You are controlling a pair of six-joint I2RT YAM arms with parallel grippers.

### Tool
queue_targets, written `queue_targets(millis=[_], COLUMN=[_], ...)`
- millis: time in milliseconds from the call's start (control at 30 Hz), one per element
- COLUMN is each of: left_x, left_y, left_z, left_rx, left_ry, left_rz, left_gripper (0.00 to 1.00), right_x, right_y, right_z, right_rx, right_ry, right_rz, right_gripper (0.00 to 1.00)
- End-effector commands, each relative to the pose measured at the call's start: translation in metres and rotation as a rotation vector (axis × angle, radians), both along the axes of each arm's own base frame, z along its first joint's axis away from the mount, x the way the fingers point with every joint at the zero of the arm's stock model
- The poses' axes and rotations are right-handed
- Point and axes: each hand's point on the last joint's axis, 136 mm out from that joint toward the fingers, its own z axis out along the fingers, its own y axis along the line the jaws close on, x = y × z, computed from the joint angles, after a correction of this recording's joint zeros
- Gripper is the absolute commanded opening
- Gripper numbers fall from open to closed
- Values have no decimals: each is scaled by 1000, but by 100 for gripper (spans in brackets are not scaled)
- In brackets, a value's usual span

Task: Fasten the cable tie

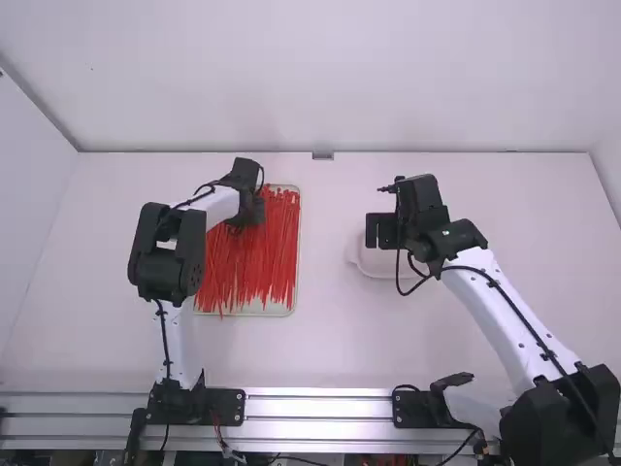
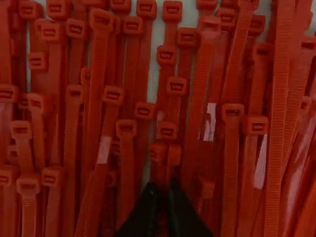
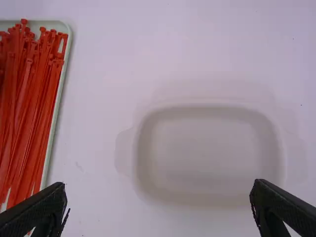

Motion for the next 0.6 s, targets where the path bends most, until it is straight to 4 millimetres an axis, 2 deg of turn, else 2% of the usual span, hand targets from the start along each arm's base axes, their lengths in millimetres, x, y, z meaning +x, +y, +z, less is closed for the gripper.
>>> queue_targets(millis=[0,167,367,433,567], left_x=[-9,-1,9,9,10], left_y=[12,9,6,7,3], left_z=[2,20,61,69,86], left_rx=[16,5,-13,-16,-23], left_ry=[14,-40,-140,-156,-190], left_rz=[49,54,51,54,51], left_gripper=[3,3,3,2,8], right_x=[5,5,5,5,4], right_y=[1,1,2,2,2], right_z=[15,15,15,15,15], right_rx=[8,9,11,11,10], right_ry=[-38,-38,-35,-34,-34], right_rz=[-4,-4,-2,-2,-2], right_gripper=[98,99,99,99,98])
